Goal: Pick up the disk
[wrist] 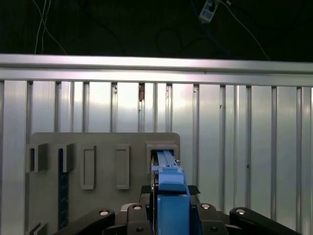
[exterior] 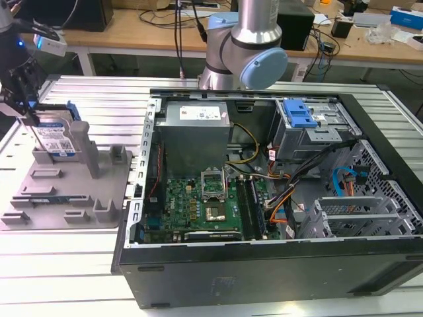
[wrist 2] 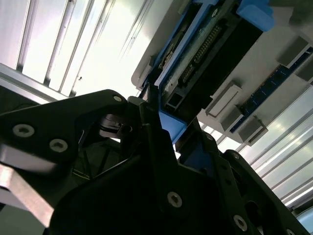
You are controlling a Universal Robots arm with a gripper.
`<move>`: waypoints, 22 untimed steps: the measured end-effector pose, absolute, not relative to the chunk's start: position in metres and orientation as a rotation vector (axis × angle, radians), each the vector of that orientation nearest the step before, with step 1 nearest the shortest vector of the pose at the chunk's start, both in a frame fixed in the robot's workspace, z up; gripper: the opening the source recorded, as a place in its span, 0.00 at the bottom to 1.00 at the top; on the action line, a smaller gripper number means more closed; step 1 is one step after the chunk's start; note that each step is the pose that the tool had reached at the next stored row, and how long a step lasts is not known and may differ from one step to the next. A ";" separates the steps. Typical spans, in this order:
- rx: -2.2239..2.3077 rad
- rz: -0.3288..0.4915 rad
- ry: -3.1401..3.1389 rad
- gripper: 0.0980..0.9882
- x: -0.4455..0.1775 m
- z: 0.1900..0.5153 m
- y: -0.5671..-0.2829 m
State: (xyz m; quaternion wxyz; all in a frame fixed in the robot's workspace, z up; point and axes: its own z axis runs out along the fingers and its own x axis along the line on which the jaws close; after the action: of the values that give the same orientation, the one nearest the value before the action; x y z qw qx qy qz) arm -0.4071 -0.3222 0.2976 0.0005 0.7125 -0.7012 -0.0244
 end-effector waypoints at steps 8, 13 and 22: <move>2.238 -0.079 -2.203 0.30 -0.407 0.312 -0.323; 2.238 -0.079 -2.203 0.30 -0.407 0.340 -0.323; 2.238 -0.079 -2.202 0.30 -0.407 0.396 -0.323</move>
State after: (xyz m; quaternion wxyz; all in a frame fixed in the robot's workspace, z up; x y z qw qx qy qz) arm -0.4071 -0.3227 0.3960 0.0004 0.7125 -0.7012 -0.0252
